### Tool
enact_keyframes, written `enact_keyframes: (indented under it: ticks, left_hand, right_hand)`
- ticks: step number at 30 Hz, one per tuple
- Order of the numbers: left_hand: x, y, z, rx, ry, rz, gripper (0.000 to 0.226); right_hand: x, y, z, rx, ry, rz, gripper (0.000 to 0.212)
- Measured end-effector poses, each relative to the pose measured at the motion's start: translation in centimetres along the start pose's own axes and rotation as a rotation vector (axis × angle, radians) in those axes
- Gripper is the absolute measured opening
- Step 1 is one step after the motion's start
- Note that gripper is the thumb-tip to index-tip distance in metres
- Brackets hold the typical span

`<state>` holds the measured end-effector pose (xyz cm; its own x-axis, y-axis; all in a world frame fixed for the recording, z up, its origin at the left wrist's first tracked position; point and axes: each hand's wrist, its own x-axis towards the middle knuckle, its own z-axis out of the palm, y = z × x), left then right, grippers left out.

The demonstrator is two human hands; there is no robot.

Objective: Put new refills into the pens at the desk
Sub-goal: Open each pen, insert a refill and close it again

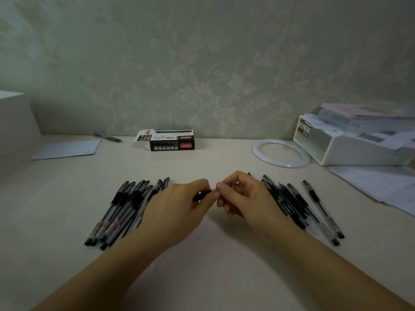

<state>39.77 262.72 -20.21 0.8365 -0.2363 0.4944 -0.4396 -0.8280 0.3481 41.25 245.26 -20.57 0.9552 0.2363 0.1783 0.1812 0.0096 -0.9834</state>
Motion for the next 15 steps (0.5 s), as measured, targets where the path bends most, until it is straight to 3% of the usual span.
enact_keyframes:
  ticks: [4, 7, 10, 15]
  left_hand:
    - [0.0, 0.2, 0.0, 0.103, 0.072, -0.057, 0.051]
    - [0.3, -0.3, -0.3, 0.046, 0.114, -0.183, 0.070]
    - [0.6, -0.5, -0.7, -0.033, 0.138, -0.190, 0.064]
    - [0.3, -0.4, -0.4, -0.037, 0.061, -0.168, 0.048]
  right_hand:
    - [-0.2, -0.8, 0.3, -0.013, 0.054, -0.076, 0.017]
    - [-0.3, -1.3, 0.0, -0.001, 0.147, -0.149, 0.017]
    - [-0.2, -1.2, -0.5, -0.003, 0.220, -0.151, 0.015]
    - [0.1, 0.3, -1.4, -0.500, 0.225, -0.141, 0.010]
